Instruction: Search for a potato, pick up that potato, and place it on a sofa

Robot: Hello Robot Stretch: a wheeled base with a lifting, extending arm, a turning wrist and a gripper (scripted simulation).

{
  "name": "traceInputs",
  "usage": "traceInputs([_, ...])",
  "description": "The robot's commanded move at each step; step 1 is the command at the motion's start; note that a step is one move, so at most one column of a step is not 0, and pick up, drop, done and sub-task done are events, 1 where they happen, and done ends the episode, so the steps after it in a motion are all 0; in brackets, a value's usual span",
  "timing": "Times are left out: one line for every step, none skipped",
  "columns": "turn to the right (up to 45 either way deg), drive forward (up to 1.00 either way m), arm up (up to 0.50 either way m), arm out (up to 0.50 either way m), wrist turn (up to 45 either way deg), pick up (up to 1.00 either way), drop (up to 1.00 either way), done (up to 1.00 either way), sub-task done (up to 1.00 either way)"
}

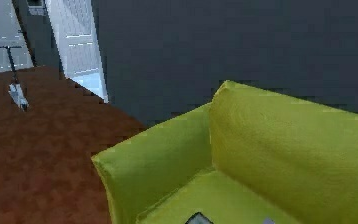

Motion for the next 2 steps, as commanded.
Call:
traceInputs([-12.0,0.0,0.0,0.0,0.0,0.0,0.0,0.0,0.0])
traceInputs([0.0,0.0,0.0,0.32,0.0,0.0,0.0,0.0,0.0])
